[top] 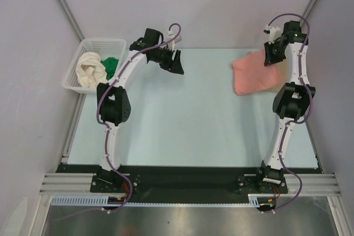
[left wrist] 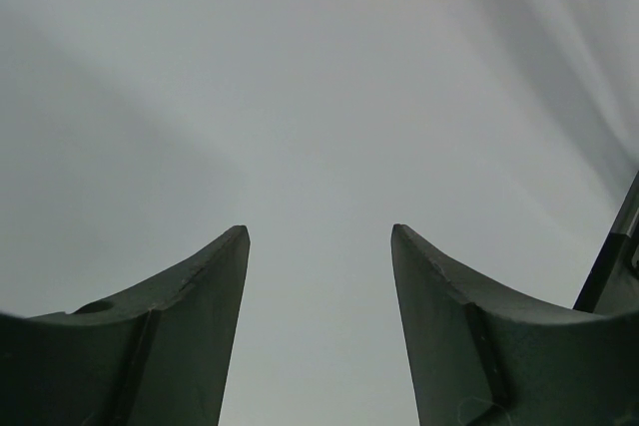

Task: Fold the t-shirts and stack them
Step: Neatly place the folded tshirt to the corner

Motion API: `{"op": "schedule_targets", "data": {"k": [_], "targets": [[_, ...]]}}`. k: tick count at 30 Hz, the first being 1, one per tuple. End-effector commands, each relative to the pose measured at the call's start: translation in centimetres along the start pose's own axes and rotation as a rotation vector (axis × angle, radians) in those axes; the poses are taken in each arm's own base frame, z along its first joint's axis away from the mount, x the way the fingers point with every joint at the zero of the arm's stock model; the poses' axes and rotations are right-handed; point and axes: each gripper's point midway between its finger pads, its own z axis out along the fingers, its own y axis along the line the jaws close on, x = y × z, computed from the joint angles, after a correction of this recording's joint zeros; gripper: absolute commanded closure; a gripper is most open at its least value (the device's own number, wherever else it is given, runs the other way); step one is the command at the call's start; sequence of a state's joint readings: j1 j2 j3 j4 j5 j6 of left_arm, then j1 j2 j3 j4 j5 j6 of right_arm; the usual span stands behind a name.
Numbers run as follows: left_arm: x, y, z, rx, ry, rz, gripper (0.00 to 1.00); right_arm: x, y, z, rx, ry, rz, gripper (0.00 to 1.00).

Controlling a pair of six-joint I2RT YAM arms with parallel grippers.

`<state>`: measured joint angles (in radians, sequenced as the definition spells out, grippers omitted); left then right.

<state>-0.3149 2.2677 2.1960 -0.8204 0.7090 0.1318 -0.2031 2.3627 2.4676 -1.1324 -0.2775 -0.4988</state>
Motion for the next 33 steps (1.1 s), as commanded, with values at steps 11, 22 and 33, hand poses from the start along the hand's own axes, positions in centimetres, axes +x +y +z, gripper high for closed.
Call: {"op": "schedule_targets", "data": {"k": [11, 22, 33], "targets": [[-1.6, -2.9, 2.0, 0.026, -0.016, 0.097, 0.35, -4.3, -9.1, -8.3, 0.266, -0.238, 0.02, 1.0], [-1.3, -2.9, 2.0, 0.022, -0.003, 0.098, 0.35, -3.0, -12.8, -6.5, 0.33, -0.233, 0.051, 1.0], [-0.7, -2.6, 1.4, -0.023, 0.017, 0.112, 0.35, -2.8, -16.2, -1.6, 0.494, -0.199, 0.071, 0.89]]}}
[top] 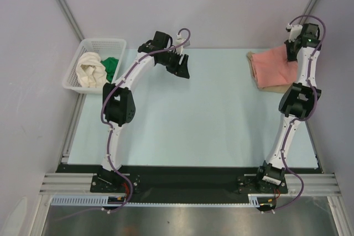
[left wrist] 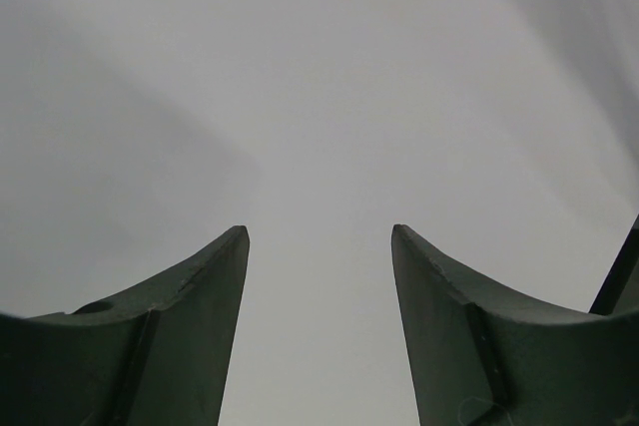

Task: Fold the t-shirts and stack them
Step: Neatly place the folded tshirt to the corner, then reset both grippers

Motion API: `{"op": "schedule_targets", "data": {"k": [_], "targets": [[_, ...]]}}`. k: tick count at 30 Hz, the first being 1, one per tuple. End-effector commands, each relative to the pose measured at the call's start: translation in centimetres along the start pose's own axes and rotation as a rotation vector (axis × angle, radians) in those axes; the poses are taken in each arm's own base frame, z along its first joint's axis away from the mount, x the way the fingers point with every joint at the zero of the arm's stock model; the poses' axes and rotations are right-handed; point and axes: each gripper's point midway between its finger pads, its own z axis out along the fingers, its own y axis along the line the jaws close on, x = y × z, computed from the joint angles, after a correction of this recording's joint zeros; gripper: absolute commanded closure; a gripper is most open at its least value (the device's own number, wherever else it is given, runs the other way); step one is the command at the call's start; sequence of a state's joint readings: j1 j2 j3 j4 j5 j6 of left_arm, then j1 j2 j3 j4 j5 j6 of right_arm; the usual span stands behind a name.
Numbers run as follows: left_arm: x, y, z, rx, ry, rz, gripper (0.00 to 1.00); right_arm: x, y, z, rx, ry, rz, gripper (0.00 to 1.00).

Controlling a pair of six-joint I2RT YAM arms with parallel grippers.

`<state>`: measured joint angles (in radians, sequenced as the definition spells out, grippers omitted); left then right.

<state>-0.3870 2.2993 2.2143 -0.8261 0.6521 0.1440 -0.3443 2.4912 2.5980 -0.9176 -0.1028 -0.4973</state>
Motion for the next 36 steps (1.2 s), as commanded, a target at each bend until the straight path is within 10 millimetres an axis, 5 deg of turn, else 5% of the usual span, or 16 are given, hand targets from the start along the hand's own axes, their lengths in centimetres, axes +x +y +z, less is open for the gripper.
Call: {"op": "schedule_targets", "data": {"k": [1, 2, 5, 9, 10, 11, 12, 13, 14, 15, 16, 17, 19, 21, 30, 36], "targets": [[-1.6, -0.9, -1.6, -0.02, -0.036, 0.068, 0.35, -3.2, -4.2, -0.9, 0.23, -0.089, 0.029, 0.75], [-1.6, -0.9, -1.7, -0.024, -0.036, 0.069, 0.35, -3.4, -4.7, -1.3, 0.262, -0.092, 0.05, 0.45], [-1.6, -0.8, -1.9, -0.036, -0.036, 0.07, 0.35, -5.8, -5.2, -4.3, 0.338, -0.142, 0.074, 0.12], [-2.7, -0.4, -2.9, -0.098, -0.066, 0.092, 0.3, -11.4, -2.8, -10.1, 0.316, -0.3, 0.047, 0.04], [-3.0, 0.5, -3.2, -0.159, -0.07, 0.09, 0.29, -10.8, -1.2, -9.2, 0.274, -0.283, 0.029, 0.03], [-3.3, 1.0, -3.5, -0.194, -0.077, 0.09, 0.26, -14.2, 0.2, -12.8, 0.273, -0.404, 0.006, 0.0], [-4.2, 1.4, -4.1, -0.236, -0.099, 0.099, 0.19, -14.3, 1.6, -12.9, 0.247, -0.417, -0.016, 0.0], [-4.7, 2.8, -4.9, -0.332, -0.107, 0.096, 0.13, -12.4, 4.4, -10.8, 0.182, -0.37, -0.042, 0.0], [-5.2, 3.3, -5.4, -0.365, -0.123, 0.092, 0.09, -13.9, 7.0, -13.1, 0.139, -0.446, -0.06, 0.01], [-6.4, 3.5, -6.2, -0.399, -0.156, 0.108, 0.0, -13.4, 9.0, -12.8, 0.087, -0.446, -0.062, 0.0], [-7.1, 4.1, -7.0, -0.434, -0.177, 0.105, 0.0, -13.1, 12.2, -12.8, -0.043, -0.468, -0.022, 0.0], [-7.6, 5.1, -7.9, -0.508, -0.196, 0.085, 0.0, -10.3, 14.9, -10.9, -0.128, -0.418, 0.007, 0.0], [-8.9, 6.0, -9.3, -0.576, -0.247, 0.071, 0.0, -9.4, 18.8, -11.6, -0.303, -0.424, 0.089, 0.0], [-9.0, 7.4, -10.6, -0.673, -0.278, 0.004, 0.0, -7.5, 21.7, -10.1, -0.388, -0.352, 0.236, 0.0], [-3.4, 9.8, -9.3, -0.825, -0.184, -0.165, 0.0, -2.8, 26.3, -7.1, -0.154, -0.175, 0.365, 0.0], [-4.3, 8.6, -9.3, -0.814, -0.2, -0.129, 0.0, -3.1, 28.4, -8.3, -0.12, -0.227, 0.295, 0.0]]}}
